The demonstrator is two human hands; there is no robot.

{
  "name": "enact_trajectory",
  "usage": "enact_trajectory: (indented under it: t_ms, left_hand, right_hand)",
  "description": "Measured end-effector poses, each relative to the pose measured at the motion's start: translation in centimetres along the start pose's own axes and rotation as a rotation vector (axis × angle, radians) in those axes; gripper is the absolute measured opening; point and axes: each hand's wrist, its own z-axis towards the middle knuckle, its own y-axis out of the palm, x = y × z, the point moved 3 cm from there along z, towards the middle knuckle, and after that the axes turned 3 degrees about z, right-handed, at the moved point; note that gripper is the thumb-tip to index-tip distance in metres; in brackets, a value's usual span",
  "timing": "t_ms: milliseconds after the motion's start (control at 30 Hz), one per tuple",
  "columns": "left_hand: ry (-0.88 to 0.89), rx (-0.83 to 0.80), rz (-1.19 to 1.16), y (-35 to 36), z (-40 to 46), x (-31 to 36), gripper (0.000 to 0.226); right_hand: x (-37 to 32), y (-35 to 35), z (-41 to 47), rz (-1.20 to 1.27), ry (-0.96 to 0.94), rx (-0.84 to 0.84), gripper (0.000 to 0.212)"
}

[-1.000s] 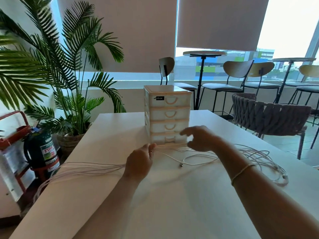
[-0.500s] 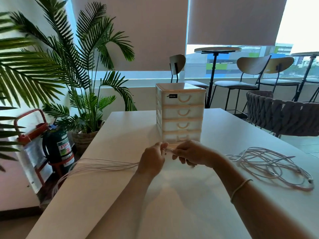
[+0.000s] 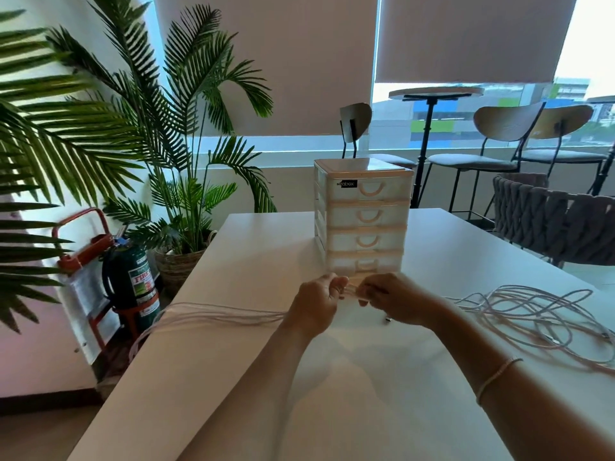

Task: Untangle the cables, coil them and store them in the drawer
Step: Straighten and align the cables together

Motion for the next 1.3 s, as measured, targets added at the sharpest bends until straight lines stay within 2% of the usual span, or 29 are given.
enact_trajectory:
  t_ms: [67,200,467,833,1067,1167,1267,1300]
  left_hand:
    - [-0.001,-0.091,-0.042,0.1,0.0,0.0,0.021]
    - [-0.022,-0.268,0.044,-0.4,-0.2,-1.0,0.019]
    - [-0.025,-0.342,0.346,-4.0,-0.3,-3.8,0.024]
    - [-0.191,-0.127,0.571,-9.1,0.0,-8.1,0.027]
    - [-0.106,-0.074,0.754,-11.1,-0.8,-9.2,0.041]
    - [-0.114,-0.032,0.898,-12.6,-1.5,-9.9,0.056]
    - [-0.091,0.146,0.988,-13.7,-2.0,-10.5,0.098]
    - [-0.113,0.16,1.026,-13.9,-2.2,-10.6,0.101]
  right_hand:
    - [0.2,-0.5,0.3,-0.057,0.011,0.07,0.027]
    - [0.9,-0.4,0.6,-0.097,0.063,0.12,0.029]
    - [1.3,-1.1,0.2,-0.066,0.121,0.175,0.029]
    - [0.8,-0.5,-0.7,0.009,0.071,0.097,0.028]
    - [2.1,-1.4,-0.7,0.009,0.149,0.18,0.028]
    - [2.8,-1.4,-0.6,0.031,0.18,0.199,0.028]
    - [3.0,-1.0,-0.4,0.044,0.201,0.191,0.029]
    - [2.9,-1.0,-0.4,0.039,0.203,0.188,0.029]
